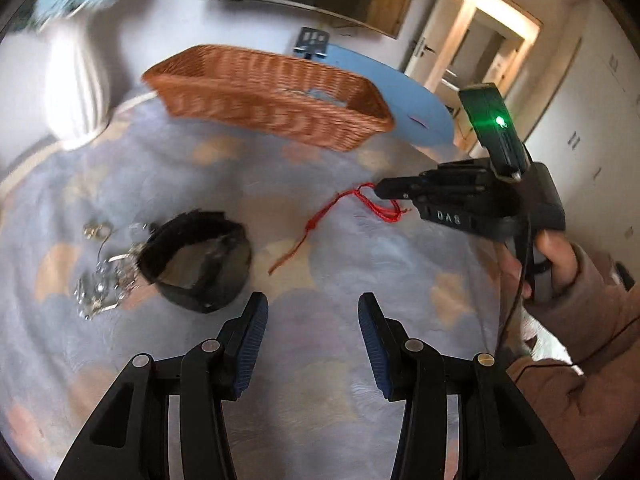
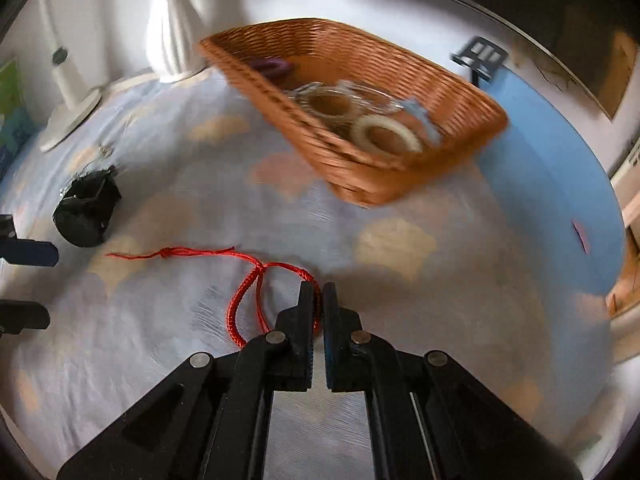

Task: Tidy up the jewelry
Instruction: 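Grasp the red string with the right gripper while the left grasps the black watch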

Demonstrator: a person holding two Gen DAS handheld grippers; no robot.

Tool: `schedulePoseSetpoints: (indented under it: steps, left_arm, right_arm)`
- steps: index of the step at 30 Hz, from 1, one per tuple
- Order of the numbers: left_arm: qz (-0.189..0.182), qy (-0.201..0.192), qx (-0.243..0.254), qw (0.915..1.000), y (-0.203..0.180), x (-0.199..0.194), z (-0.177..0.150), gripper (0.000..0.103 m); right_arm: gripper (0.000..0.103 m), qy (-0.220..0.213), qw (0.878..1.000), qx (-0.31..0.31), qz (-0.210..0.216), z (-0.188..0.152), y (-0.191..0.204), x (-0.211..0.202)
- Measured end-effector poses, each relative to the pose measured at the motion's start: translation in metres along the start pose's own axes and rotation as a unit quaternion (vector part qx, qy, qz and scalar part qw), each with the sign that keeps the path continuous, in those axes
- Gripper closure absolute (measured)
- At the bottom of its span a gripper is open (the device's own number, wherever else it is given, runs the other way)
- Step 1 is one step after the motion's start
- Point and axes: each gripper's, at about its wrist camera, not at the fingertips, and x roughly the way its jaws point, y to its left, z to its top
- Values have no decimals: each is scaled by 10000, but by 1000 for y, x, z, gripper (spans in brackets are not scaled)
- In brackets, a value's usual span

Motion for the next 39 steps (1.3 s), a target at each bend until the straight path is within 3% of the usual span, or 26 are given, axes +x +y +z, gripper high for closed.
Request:
schedulePoseSetpoints:
  steps: [4, 7, 10, 14, 17, 20, 23, 25, 28, 33, 37, 39]
  left_arm:
    - [965, -27, 318, 9948, 5, -11, 5, 54]
    - [1215, 234, 430, 9914, 21, -3, 13, 54]
    - [1012, 432, 538, 9925, 28, 9, 21, 54]
    - [355, 851, 534, 9943, 27, 25, 24, 54]
    - [181, 1112, 490, 9924, 19, 37, 29, 54]
    - [-298, 977, 103, 9947, 17, 38, 42, 54]
    - [-500, 709, -183, 9961, 19, 32, 55, 54]
    - [-465, 738, -147, 9961, 20, 31, 54, 54]
    - [-349, 1123, 76, 9930, 18, 38, 39, 54]
    - [363, 1534, 818, 9841, 0, 50, 29, 55]
    - [597, 1596, 1130, 9789, -6, 49, 28, 81]
    - [524, 1564, 933, 9819, -2, 44, 28, 85]
  right_arm:
    - [99, -133, 9995, -260, -151, -6, 7, -3]
    - [99, -247, 9981, -426, -374, -6, 19, -1]
    - [99, -290, 9981, -418, -357, -8, 19, -1]
    - [99, -273, 9995, -181, -38, -8, 8, -3]
    - [99, -323, 9994, -126, 38, -9, 5, -3]
    - [99, -361, 9993, -103, 67, -9, 4, -4]
    - [99, -358, 9992, -39, 163, -9, 1, -4]
    - [99, -355, 9991, -13, 217, -10, -1, -4]
    - [99, -379, 9989, -43, 267, -13, -1, -6]
    - [95, -311, 9993, -78, 181, -10, 5, -5]
    - [95, -286, 9993, -237, -64, -9, 13, -5]
    - [96, -268, 9991, -289, -122, -11, 16, -6]
